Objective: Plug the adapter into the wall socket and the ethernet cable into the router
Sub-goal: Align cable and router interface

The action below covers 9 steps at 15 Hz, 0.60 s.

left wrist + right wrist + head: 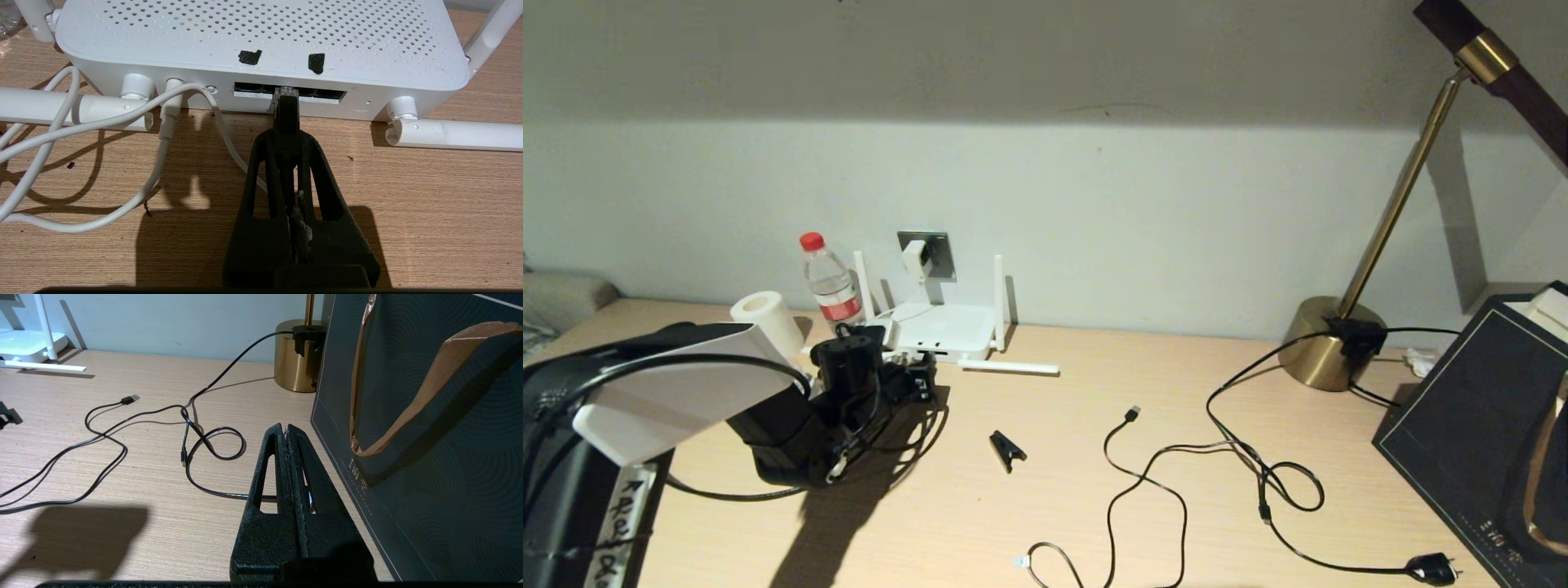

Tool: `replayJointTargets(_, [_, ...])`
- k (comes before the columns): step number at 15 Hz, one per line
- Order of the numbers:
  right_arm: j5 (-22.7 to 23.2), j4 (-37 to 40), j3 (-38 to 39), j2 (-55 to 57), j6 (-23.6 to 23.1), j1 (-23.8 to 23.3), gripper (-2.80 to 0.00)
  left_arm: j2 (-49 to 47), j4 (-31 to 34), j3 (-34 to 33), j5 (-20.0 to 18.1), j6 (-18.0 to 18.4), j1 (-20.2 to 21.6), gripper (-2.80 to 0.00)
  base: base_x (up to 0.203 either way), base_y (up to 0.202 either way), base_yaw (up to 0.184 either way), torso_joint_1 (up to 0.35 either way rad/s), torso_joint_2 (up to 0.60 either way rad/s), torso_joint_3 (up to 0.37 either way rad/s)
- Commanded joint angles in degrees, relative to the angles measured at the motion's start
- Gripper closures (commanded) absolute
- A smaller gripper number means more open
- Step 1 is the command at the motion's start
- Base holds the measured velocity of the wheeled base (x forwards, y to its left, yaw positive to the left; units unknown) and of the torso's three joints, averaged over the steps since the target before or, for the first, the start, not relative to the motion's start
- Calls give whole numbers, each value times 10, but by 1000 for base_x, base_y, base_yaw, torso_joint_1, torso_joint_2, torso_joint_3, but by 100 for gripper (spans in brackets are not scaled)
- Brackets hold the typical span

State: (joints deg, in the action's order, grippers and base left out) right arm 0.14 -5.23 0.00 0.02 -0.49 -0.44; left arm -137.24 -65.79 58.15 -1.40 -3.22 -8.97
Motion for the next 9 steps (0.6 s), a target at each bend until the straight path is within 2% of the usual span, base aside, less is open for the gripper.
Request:
replayJointTargets(1, [0,0,20,0,0,-1,0,0,-5,4,0,0,1,0,0,0,0,0,0,0])
replayJointTargets(9, [0,0,20,0,0,-1,0,0,-5,3,0,0,2,0,0,0,0,0,0,0])
